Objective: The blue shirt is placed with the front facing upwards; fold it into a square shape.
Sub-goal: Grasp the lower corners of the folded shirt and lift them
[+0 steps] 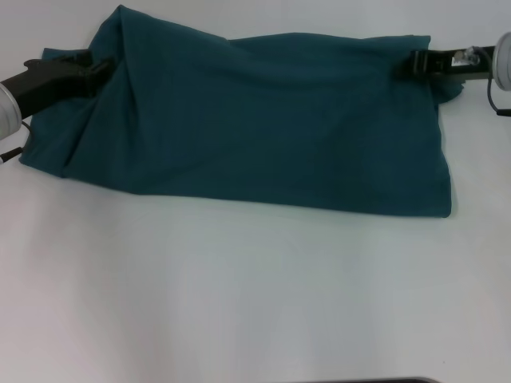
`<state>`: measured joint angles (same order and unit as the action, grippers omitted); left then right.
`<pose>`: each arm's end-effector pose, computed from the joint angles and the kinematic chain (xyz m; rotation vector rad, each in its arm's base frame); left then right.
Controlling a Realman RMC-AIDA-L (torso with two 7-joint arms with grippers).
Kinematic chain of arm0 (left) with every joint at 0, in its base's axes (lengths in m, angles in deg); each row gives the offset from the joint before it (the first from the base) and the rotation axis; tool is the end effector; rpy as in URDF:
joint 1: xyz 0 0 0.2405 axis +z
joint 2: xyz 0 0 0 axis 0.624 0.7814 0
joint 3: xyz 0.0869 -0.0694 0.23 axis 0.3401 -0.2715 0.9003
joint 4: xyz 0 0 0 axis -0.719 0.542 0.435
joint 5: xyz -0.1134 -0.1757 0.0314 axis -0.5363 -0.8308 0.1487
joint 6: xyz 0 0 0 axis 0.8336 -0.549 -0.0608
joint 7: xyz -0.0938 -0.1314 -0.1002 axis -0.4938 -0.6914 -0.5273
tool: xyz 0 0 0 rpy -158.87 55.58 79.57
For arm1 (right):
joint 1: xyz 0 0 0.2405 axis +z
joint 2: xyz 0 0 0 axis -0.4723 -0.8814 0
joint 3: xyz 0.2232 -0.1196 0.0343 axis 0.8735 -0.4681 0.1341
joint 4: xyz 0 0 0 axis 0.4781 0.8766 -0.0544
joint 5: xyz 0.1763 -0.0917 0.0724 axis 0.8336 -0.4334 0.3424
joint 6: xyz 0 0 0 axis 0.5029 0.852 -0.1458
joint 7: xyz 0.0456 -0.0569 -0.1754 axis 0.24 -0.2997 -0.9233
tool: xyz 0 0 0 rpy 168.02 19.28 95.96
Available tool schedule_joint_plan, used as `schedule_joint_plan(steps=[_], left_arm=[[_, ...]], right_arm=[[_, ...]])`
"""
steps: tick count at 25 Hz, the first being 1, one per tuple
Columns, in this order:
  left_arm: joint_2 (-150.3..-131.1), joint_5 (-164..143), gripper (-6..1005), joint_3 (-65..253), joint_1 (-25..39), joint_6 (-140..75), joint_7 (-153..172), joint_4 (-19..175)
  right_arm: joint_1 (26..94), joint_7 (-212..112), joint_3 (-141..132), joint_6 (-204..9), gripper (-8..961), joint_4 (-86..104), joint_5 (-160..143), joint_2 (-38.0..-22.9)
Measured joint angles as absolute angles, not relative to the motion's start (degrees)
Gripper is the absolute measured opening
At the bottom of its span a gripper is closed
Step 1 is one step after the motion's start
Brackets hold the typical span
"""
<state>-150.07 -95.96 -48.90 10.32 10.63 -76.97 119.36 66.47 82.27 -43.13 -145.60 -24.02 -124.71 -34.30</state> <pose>-0.3022 0.4179 -0.0329 -2.1029 -0.9393 -0.5044 0.2972 0.4376 -0.0281 -2.0419 1.5513 0.3374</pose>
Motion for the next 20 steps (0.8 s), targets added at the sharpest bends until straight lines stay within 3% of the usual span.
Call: schedule_joint_plan(steps=[20], left_arm=[[-149.9,-96.0,385,-48.9,10.2,11.1,-77.1,118.9]], right_arm=[[64.5,82.6,-42.2,-149.1,11,-30.0,-122.2,-33.95]])
